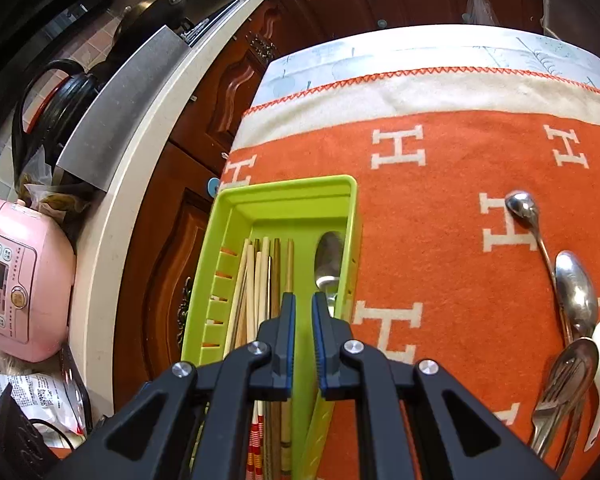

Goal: Organize utensils
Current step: 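Carry the wooden-handled spoon over the green tray and open the right tool, then move the open left tool to the steel fork and close on it, then hold the fork with the left tool while the right tool grasps the large steel spoon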

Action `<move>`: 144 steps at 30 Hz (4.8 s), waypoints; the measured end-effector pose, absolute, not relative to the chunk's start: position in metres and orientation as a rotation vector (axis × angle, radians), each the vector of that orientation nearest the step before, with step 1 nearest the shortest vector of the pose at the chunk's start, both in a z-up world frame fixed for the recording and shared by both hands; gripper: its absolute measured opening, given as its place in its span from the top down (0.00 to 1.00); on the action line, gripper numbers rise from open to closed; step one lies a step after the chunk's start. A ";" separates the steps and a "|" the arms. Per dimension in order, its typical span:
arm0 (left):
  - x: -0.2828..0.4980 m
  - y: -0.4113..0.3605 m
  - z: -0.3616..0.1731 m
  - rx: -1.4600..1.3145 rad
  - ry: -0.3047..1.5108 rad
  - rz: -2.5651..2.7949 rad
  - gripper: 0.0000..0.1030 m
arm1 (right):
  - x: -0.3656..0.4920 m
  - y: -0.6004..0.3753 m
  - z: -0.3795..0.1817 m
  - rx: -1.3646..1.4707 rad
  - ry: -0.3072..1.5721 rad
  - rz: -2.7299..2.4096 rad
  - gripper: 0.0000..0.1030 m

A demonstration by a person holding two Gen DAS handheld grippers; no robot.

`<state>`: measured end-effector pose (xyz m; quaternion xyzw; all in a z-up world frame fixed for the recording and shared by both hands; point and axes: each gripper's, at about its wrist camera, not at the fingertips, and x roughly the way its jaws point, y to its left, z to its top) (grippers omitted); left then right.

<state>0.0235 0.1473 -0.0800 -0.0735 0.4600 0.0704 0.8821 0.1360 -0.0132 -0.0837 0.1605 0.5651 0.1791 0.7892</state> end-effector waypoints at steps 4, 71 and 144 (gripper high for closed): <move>0.022 0.144 -0.078 -0.159 0.952 0.134 0.49 | 0.132 -0.019 -0.081 0.345 1.213 0.398 0.91; 0.072 -0.065 -0.138 -0.138 1.103 -0.372 0.92 | 0.038 -0.240 -0.105 0.350 1.051 0.414 0.91; 0.066 -0.020 -0.148 -0.311 1.095 -0.518 0.75 | 0.038 -0.177 -0.108 0.126 1.032 0.539 0.92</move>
